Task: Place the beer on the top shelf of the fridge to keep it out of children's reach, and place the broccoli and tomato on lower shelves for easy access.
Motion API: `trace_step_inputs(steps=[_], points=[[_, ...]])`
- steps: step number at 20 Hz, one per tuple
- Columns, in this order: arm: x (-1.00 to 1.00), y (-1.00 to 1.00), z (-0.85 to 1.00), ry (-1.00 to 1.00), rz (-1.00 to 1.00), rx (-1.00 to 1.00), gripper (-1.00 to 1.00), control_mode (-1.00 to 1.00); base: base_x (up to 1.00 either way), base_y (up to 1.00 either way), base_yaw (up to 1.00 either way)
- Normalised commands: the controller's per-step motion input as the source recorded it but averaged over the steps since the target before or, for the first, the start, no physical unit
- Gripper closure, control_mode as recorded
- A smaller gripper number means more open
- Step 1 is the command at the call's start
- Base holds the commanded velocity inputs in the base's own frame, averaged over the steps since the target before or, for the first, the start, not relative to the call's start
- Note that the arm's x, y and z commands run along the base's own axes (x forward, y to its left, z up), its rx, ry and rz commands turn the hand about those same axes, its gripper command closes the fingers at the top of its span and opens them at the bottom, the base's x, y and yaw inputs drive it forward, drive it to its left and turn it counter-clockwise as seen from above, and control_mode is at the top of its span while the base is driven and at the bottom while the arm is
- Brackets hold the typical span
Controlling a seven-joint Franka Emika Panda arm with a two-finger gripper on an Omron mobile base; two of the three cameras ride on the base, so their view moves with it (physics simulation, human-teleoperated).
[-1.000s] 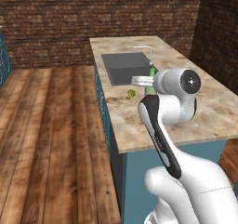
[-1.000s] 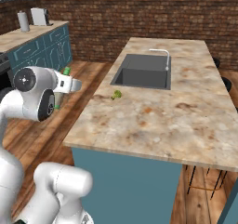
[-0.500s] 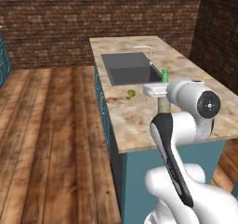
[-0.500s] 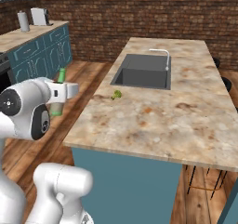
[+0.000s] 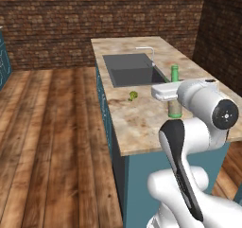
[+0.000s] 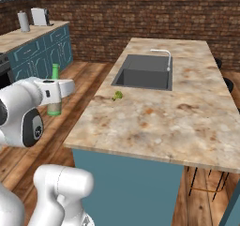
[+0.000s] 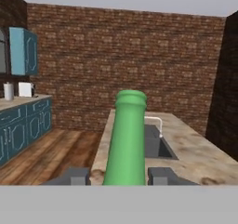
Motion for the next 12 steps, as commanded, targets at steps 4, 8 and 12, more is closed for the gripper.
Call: trace_step_inputs(steps=[4, 8, 12], points=[[-0.43, 0.0, 0.36, 0.0, -0.01, -0.06, 1.0, -1.0, 0.0, 0.0, 0.0], [-0.06, 0.0, 0.2, 0.0, -0.03, -0.01, 1.0, -1.0, 0.0, 0.0, 0.0], [0.0, 0.0, 0.07, 0.0, 0.0, 0.0, 1.0, -1.0, 0.0, 0.0, 0.0]])
